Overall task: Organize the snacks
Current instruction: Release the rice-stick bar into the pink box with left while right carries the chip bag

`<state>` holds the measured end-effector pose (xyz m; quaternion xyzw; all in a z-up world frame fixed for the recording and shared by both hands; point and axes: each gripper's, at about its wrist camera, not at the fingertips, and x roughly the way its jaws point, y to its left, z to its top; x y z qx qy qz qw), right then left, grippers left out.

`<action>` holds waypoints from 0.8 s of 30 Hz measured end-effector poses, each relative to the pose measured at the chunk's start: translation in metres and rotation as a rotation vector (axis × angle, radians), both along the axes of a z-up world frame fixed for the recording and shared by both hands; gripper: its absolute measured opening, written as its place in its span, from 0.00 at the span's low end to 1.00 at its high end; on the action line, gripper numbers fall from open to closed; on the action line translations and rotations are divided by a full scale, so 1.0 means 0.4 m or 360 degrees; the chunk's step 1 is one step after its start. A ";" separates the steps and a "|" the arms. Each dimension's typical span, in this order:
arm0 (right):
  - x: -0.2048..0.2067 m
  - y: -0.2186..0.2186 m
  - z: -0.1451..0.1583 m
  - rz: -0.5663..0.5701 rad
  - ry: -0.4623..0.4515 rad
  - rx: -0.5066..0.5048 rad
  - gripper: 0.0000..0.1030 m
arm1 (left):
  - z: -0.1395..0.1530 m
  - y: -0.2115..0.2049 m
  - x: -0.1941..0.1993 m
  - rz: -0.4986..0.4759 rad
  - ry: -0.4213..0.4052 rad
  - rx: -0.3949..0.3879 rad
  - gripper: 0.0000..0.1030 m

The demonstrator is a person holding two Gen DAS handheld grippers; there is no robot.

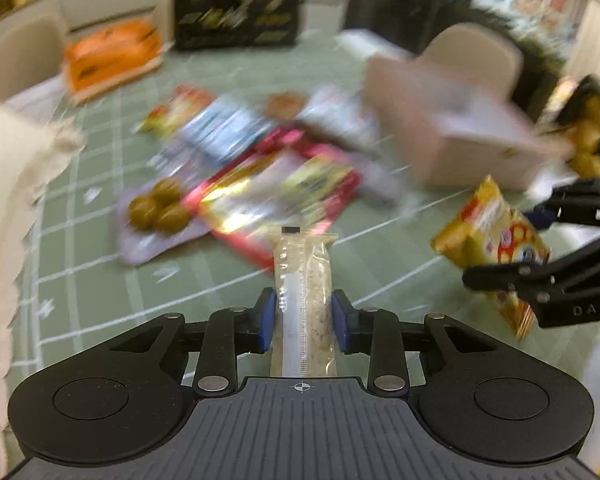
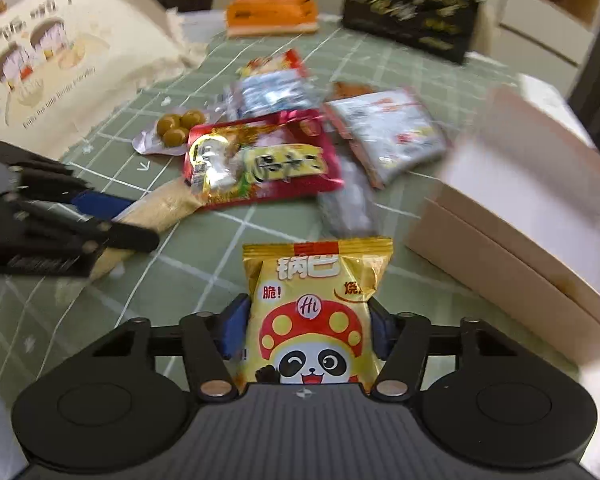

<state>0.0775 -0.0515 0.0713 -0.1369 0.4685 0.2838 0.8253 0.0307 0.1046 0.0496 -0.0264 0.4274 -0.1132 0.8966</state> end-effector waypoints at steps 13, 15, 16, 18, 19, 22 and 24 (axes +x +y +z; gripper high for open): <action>-0.084 -0.297 0.208 -0.0502 -0.0241 0.0013 0.28 | 0.212 -0.288 0.431 -0.0238 -0.0150 -0.0451 0.35; -0.054 -0.324 0.237 -0.0587 -0.0231 0.0106 0.26 | 0.203 -0.243 0.420 -0.0237 -0.0195 -0.0484 0.35; -0.039 -0.339 0.255 -0.0621 -0.0235 0.0170 0.26 | 0.200 -0.211 0.409 -0.0231 -0.0224 -0.0500 0.35; -0.007 -0.363 0.280 -0.0663 -0.0254 0.0260 0.26 | 0.189 -0.146 0.398 -0.0189 -0.0220 -0.0505 0.35; 0.011 -0.372 0.285 -0.0670 -0.0257 0.0274 0.32 | 0.177 -0.119 0.395 -0.0171 -0.0181 -0.0481 0.35; 0.042 -0.370 0.250 -0.0637 -0.0205 0.0187 0.74 | 0.138 -0.066 0.365 -0.0109 -0.0117 -0.0330 0.35; 0.040 -0.375 0.202 -0.0657 -0.0170 0.0132 0.74 | 0.111 -0.033 0.339 -0.0066 -0.0105 -0.0310 0.35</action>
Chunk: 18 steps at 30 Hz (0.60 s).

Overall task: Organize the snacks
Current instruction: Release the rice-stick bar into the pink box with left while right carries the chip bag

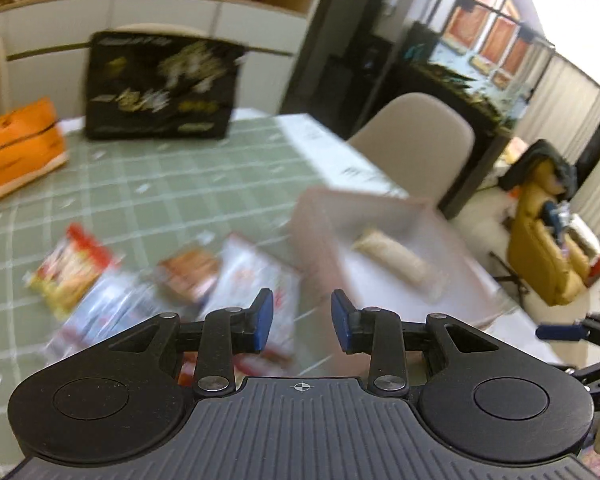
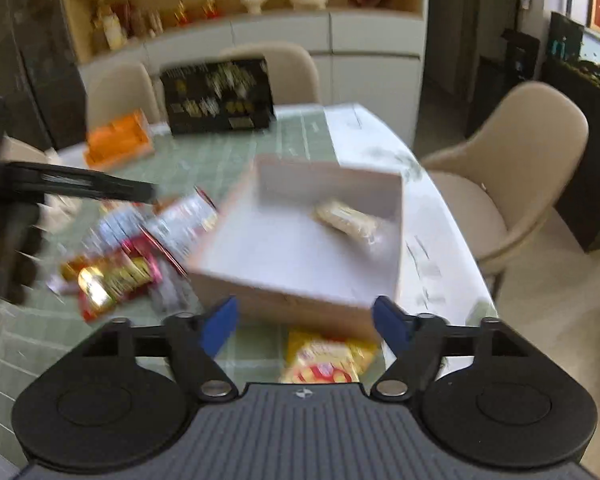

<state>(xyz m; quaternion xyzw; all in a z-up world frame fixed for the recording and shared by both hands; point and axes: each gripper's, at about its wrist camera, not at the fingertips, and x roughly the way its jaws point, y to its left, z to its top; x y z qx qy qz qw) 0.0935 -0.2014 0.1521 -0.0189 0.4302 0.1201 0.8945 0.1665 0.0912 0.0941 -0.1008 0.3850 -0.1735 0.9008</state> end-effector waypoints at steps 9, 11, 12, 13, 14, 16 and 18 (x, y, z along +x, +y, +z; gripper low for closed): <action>0.045 0.048 -0.253 -0.0136 0.0369 -0.0133 0.59 | -0.018 0.035 0.068 0.0147 -0.0126 0.0012 0.35; 0.012 0.088 -0.233 -0.0013 0.0356 -0.0230 0.54 | -0.019 0.029 0.124 0.0159 -0.0196 -0.0046 0.35; -0.009 0.097 -0.214 0.0028 0.0356 -0.0210 0.52 | -0.028 0.019 0.167 0.0140 -0.0202 -0.0053 0.36; -0.033 0.099 -0.183 0.0064 0.0367 -0.0146 0.49 | -0.042 0.003 0.206 0.0141 -0.0183 -0.0012 0.36; -0.045 0.097 -0.150 0.0085 0.0367 -0.0095 0.49 | -0.062 -0.014 0.242 0.0145 -0.0155 0.0057 0.36; -0.055 0.089 -0.065 0.0087 0.0288 -0.0045 0.49 | -0.110 -0.042 0.295 0.0115 -0.0067 0.0204 0.36; -0.026 0.077 0.015 0.0043 0.0199 0.0024 0.49 | -0.150 -0.048 0.306 0.0100 -0.0012 0.0333 0.35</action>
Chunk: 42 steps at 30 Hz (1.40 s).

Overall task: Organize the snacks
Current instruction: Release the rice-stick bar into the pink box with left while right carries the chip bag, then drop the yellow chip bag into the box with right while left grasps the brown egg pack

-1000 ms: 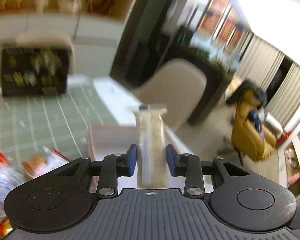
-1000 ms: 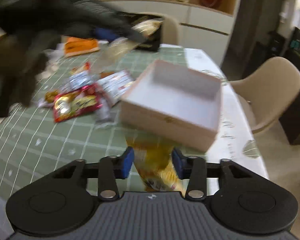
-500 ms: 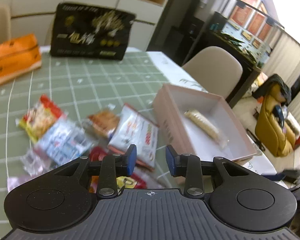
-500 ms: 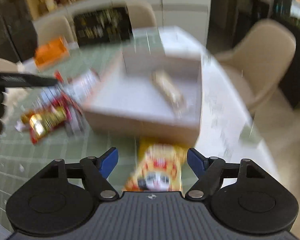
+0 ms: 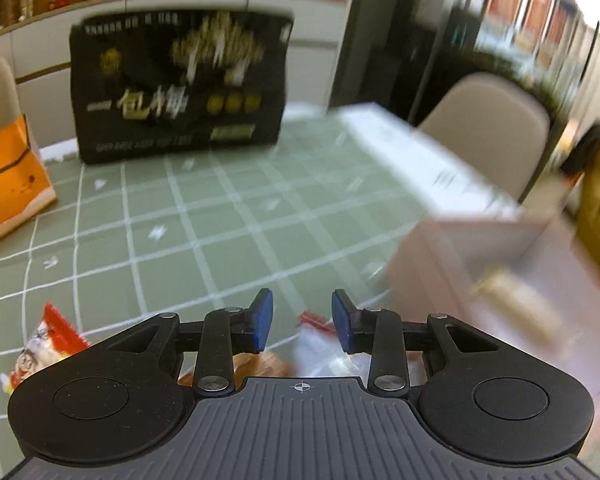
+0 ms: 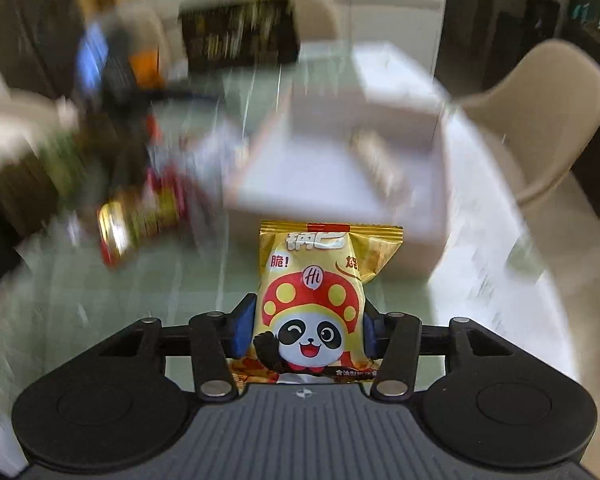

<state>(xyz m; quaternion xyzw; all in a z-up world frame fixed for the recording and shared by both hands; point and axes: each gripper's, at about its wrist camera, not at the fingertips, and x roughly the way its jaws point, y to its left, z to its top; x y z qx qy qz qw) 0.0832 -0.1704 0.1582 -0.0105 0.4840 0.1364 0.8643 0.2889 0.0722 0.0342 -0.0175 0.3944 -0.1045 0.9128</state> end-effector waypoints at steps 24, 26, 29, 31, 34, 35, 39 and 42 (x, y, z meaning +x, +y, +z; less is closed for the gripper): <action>0.109 0.388 -0.274 0.0519 0.0003 -0.0081 0.79 | 0.045 0.294 -0.586 0.0213 -0.0010 -0.0300 0.35; 0.095 0.391 -0.279 0.0522 -0.0011 -0.0106 0.80 | 0.058 0.326 -0.625 0.0335 -0.0017 -0.0249 0.35; 0.046 0.383 -0.280 0.0571 -0.0007 -0.0211 0.79 | 0.066 0.367 -0.697 0.0478 -0.0011 -0.0207 0.35; 0.002 0.343 -0.286 0.0550 0.0009 -0.0240 0.78 | 0.058 0.385 -0.740 0.0551 0.0003 -0.0180 0.35; -0.051 0.256 -0.282 0.0429 0.0043 -0.0170 0.78 | 0.033 0.387 -0.789 0.0604 0.0051 -0.0205 0.35; -0.069 0.230 -0.280 0.0387 0.0045 -0.0173 0.78 | 0.022 0.376 -0.788 0.0599 0.0071 -0.0216 0.35; -0.102 0.159 -0.274 0.0249 0.0044 -0.0164 0.78 | 0.008 0.301 -0.784 0.0481 0.0080 -0.0269 0.44; -0.108 0.134 -0.267 0.0192 0.0047 -0.0148 0.78 | 0.015 0.229 -0.762 0.0251 0.0104 -0.0284 0.48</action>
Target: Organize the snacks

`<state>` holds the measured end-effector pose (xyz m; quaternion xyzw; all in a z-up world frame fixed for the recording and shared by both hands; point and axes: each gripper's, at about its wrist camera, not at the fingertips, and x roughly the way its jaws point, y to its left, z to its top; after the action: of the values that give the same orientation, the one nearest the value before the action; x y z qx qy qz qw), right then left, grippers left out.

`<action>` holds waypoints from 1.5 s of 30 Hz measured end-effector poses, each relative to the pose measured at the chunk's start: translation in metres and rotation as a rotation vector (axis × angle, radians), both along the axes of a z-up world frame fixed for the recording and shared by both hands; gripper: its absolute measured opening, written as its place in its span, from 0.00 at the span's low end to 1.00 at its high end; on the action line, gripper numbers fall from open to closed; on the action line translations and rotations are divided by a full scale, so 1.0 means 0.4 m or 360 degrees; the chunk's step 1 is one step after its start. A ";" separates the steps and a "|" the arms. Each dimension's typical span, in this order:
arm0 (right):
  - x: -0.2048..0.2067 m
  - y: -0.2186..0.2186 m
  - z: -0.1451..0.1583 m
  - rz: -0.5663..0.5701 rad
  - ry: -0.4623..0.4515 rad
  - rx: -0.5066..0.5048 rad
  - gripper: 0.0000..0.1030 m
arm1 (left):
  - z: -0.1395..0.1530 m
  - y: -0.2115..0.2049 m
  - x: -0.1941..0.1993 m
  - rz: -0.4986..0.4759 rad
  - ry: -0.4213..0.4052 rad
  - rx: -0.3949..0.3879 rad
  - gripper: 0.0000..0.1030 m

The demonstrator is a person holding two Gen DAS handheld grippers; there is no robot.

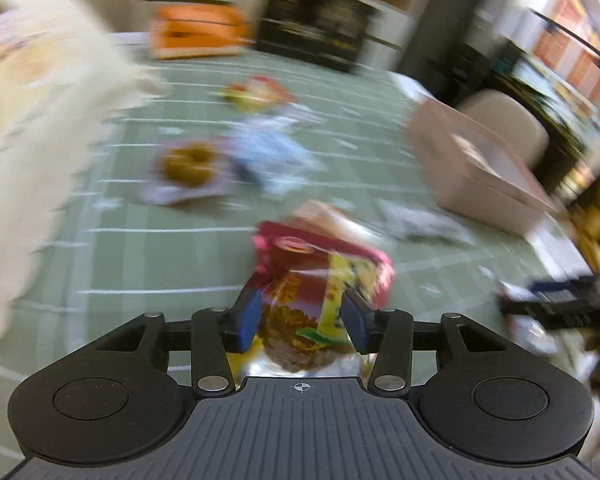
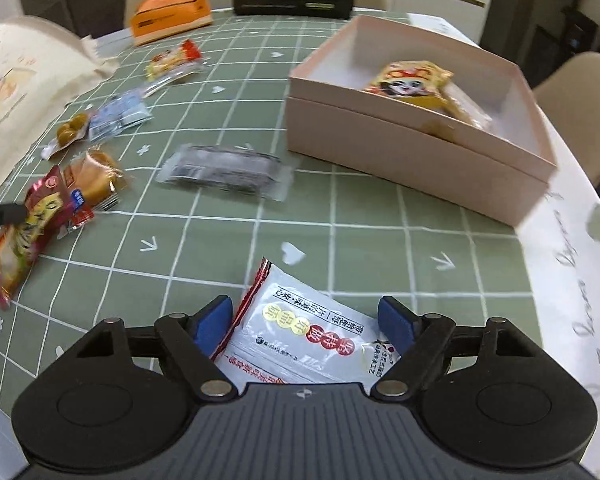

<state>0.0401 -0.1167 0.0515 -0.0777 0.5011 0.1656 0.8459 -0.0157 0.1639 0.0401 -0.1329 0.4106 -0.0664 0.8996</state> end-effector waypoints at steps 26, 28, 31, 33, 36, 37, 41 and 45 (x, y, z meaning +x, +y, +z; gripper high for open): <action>0.257 0.283 0.173 0.0131 -0.0108 0.0326 0.79 | -0.022 0.103 0.248 -0.0079 0.0043 0.0297 0.57; 0.331 0.387 0.152 0.0259 -0.0141 0.0266 0.79 | -0.025 0.105 0.240 -0.0116 0.0043 0.0243 0.57; 0.394 0.556 0.076 0.0508 -0.0268 0.0077 0.79 | -0.026 0.113 0.210 -0.0116 0.0043 0.0169 0.56; 0.412 0.646 0.017 0.0608 -0.0443 -0.0054 0.79 | -0.023 0.124 0.185 -0.0107 0.0034 0.0140 0.55; 0.456 0.723 -0.050 0.0659 -0.0529 -0.0099 0.79 | -0.025 0.144 0.157 -0.0070 0.0018 0.0114 0.55; 0.483 0.740 -0.071 0.0647 -0.0488 -0.0088 0.79 | -0.025 0.152 0.151 -0.0052 0.0014 0.0102 0.55; 0.555 0.746 -0.117 0.0558 -0.0372 -0.0036 0.83 | -0.023 0.161 0.153 -0.0045 0.0003 0.0089 0.55; 0.559 0.665 -0.104 0.0500 -0.0116 0.0131 0.59 | -0.023 0.146 0.190 -0.0067 -0.0002 0.0149 0.56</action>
<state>0.2638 0.1492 0.0100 -0.1265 0.4444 0.3133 0.8296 0.0604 0.2223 0.0308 -0.0821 0.4154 -0.0660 0.9035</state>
